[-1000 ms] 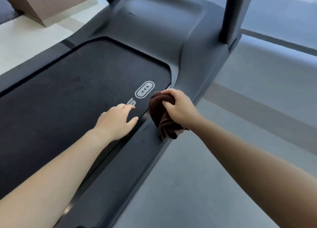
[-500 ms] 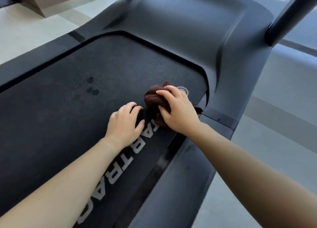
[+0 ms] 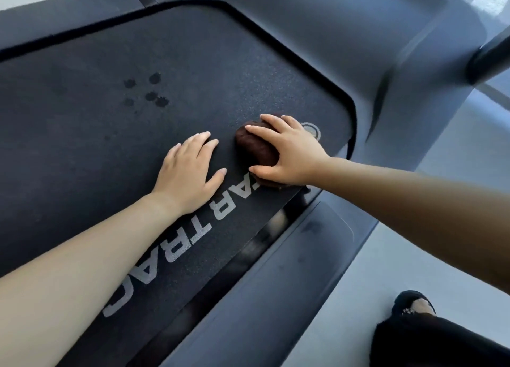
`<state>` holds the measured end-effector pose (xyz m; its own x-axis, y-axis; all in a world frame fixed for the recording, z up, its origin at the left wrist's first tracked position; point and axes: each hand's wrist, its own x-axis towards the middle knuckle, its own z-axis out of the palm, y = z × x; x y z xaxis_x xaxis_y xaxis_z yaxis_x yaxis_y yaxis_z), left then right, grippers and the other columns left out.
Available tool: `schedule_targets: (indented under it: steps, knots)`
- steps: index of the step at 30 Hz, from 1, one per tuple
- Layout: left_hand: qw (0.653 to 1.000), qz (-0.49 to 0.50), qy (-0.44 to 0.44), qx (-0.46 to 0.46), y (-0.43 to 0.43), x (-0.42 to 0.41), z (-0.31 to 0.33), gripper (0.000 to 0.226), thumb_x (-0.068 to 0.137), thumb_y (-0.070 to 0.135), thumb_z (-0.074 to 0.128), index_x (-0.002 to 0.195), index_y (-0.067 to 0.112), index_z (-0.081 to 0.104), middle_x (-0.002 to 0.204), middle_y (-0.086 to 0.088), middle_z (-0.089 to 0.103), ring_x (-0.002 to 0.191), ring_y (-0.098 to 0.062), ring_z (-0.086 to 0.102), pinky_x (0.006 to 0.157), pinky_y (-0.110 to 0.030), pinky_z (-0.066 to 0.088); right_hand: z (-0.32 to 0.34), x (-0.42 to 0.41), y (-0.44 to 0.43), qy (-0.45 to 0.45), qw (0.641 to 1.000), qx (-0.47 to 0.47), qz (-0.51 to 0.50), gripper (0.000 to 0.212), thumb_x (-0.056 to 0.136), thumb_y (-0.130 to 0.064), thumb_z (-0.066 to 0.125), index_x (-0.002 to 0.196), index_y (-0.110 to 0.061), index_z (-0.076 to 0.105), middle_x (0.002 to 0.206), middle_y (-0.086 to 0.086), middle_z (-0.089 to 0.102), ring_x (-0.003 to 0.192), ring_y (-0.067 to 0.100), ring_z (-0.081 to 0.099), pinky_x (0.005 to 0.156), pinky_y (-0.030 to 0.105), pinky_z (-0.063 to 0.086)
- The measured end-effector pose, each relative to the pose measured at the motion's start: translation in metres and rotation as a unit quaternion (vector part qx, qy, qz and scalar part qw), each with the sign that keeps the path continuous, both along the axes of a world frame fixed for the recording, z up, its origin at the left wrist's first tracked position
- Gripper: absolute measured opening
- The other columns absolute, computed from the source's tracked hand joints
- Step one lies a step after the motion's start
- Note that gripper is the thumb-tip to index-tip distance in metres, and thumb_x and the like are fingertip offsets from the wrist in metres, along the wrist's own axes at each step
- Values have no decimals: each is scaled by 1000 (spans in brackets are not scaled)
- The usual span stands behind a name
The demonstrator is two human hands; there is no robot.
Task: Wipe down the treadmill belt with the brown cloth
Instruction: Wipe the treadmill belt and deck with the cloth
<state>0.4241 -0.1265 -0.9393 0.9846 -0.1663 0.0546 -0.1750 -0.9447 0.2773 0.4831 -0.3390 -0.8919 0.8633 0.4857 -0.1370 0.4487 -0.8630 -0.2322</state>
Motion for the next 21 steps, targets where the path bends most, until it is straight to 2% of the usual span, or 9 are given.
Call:
schedule_targets:
  steps: [5,8,12,16,21]
  knots:
    - [998,52,12,25,-13,-5,4,58,92,41,43,142,14,34,152,-3,27,141,-19,22,114,-44,18,-22,17,-2,-84,994,66,29,65,75,-57,60,135,-35,47,141,-1,46,128,31,38,95,48,46]
    - [995,87,32,45,-28,4,9,57,93,43,40,144,19,30,152,0,24,141,-18,18,113,-48,17,-28,33,-1,-100,987,115,53,56,75,-53,58,128,-35,53,129,-4,54,120,29,43,88,44,49]
    - [988,127,51,79,-45,22,16,59,93,44,39,145,19,27,153,-1,22,141,-19,18,112,-47,22,-27,64,4,-103,978,150,98,49,77,-51,57,123,-35,55,124,-7,55,117,26,45,81,38,49]
    - [977,176,71,99,-64,43,26,60,94,45,38,145,17,26,154,-3,20,140,-22,21,110,-43,27,-25,100,-6,-90,977,164,105,51,79,-49,56,127,-34,52,129,-6,53,121,26,44,81,39,48]
    - [974,217,57,22,-106,74,29,58,94,43,39,145,17,28,153,0,22,139,-20,22,108,-44,28,-24,130,-53,-112,981,155,27,53,78,-49,56,128,-34,51,132,-3,51,118,31,44,80,41,45]
